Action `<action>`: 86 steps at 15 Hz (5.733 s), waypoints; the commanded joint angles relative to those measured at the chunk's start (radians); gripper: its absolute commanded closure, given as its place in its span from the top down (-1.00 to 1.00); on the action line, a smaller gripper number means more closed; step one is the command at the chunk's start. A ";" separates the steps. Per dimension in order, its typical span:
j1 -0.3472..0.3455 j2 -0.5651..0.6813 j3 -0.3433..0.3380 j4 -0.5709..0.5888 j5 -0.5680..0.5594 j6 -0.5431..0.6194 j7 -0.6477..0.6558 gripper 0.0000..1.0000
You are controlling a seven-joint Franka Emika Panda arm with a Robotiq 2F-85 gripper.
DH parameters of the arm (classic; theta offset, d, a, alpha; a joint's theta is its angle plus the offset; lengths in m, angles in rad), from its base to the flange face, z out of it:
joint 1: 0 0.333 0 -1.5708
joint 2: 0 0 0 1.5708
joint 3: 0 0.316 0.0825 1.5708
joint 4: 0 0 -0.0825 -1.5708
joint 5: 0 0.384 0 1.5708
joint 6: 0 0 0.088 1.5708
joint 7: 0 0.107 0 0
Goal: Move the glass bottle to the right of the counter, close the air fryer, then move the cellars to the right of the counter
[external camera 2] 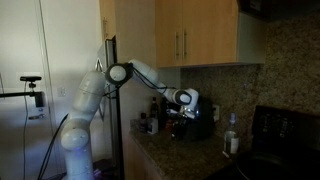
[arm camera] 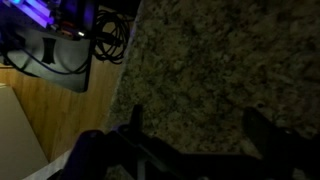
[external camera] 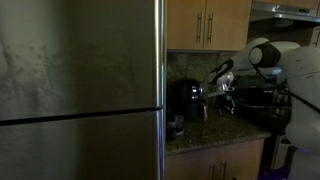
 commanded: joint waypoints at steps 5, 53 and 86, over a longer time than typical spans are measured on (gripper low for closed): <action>-0.017 -0.002 0.012 -0.038 0.275 0.173 -0.119 1.00; 0.128 -0.061 -0.006 -0.219 0.155 0.876 -0.069 1.00; 0.132 -0.743 0.248 -0.422 0.053 0.010 -0.636 1.00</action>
